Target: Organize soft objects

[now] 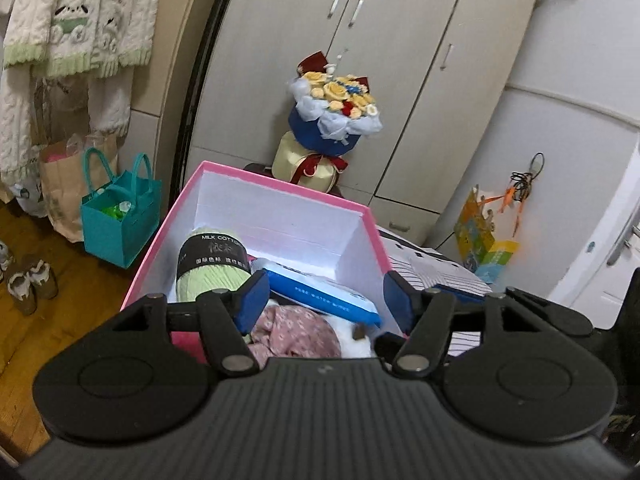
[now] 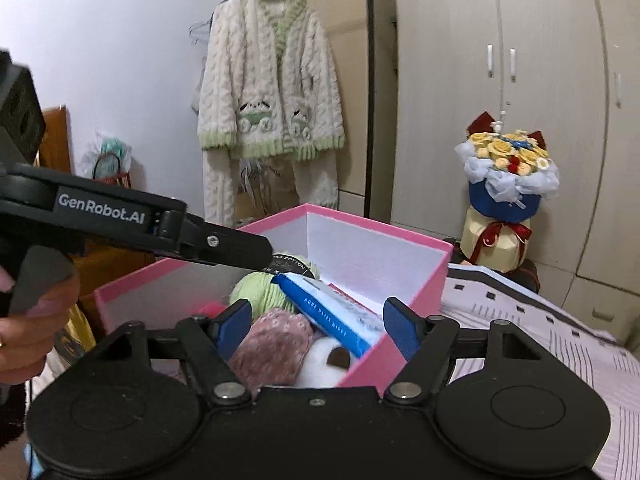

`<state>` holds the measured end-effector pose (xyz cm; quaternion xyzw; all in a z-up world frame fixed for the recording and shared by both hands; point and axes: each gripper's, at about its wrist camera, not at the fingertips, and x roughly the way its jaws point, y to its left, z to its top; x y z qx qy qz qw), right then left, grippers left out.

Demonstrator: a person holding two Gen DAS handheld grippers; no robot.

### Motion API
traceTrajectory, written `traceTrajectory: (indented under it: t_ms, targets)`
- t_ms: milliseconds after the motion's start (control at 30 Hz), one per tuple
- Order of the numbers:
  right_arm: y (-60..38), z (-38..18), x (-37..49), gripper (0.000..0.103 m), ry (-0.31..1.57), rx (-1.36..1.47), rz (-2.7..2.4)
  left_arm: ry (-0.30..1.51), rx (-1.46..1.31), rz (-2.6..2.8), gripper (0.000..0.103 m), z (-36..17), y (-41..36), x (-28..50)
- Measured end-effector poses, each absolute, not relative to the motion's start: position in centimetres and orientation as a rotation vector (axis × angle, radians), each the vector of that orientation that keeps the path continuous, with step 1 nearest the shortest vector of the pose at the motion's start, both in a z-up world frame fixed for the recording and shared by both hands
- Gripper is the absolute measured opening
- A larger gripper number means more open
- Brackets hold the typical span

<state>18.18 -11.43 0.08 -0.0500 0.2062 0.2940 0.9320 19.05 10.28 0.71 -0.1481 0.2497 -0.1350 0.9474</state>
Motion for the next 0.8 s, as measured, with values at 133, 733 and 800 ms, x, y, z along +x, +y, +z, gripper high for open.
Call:
traceTrajectory:
  t_ms: [133,733,800]
  targets:
    - [-12.8,0.9,16.2,0.078,0.436,-0.073,0.570,0.497,-0.282,-0.282,0.063,1.5,9.8,17.1]
    - [-18.4,3.0,9.2,0.089,0.445,-0.024,0.383,0.431,-0.186,-0.321,0.078,4.7,6.7,8.4]
    - [-18.6,3.1,8.4,0.091,0.439,-0.026,0.372,0.423,-0.170,-0.323,0.080,4.9,6.3,7.6]
